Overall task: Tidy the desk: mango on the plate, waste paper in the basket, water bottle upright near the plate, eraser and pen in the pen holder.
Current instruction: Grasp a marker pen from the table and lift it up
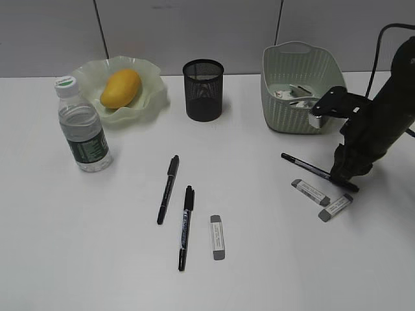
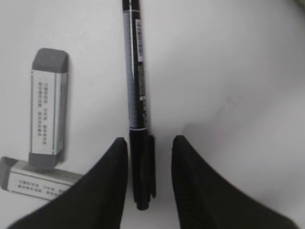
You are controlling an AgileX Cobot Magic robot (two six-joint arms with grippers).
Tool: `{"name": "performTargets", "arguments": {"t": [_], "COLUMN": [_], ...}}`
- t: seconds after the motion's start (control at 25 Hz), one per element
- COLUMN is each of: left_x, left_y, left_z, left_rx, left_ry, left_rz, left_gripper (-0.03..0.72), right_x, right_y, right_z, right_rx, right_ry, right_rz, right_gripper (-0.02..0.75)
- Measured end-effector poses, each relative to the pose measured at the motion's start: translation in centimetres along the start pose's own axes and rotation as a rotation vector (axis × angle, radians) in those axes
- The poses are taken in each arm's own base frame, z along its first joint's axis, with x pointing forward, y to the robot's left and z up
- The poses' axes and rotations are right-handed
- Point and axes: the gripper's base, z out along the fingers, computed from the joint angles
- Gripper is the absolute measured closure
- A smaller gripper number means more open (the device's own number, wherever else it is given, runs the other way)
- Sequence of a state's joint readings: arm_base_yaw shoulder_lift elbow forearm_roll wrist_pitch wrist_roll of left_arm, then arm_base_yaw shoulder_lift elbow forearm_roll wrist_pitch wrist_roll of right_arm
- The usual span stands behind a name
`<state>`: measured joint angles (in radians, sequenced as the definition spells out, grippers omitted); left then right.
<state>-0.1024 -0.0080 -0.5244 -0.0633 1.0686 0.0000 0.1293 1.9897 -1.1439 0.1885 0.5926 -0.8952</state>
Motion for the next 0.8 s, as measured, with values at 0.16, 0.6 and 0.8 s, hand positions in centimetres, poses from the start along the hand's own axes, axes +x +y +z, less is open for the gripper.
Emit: {"name": "performTargets", "arguments": {"t": [0.16, 0.6, 0.8], "left_x": [0.0, 0.0, 0.0], "left_y": [0.0, 0.0, 0.0], "left_z": [0.0, 0.0, 0.0], "left_rx": [0.0, 0.0, 0.0], "left_ry": [0.0, 0.0, 0.0], "left_rz": [0.0, 0.0, 0.0], "left_gripper": [0.143, 0.143, 0.143], "right_x": [0.2, 0.4, 0.4], "right_y": [0.1, 0.1, 0.1], "right_z": [0.6, 1.8, 1.8], "right_rx": [-0.011, -0.031, -0.03], "right_ry": [0.012, 0.034, 0.03], "right_rz": [0.001, 0.004, 0.013], "right_gripper": [0.47, 0.476, 0.598]}}
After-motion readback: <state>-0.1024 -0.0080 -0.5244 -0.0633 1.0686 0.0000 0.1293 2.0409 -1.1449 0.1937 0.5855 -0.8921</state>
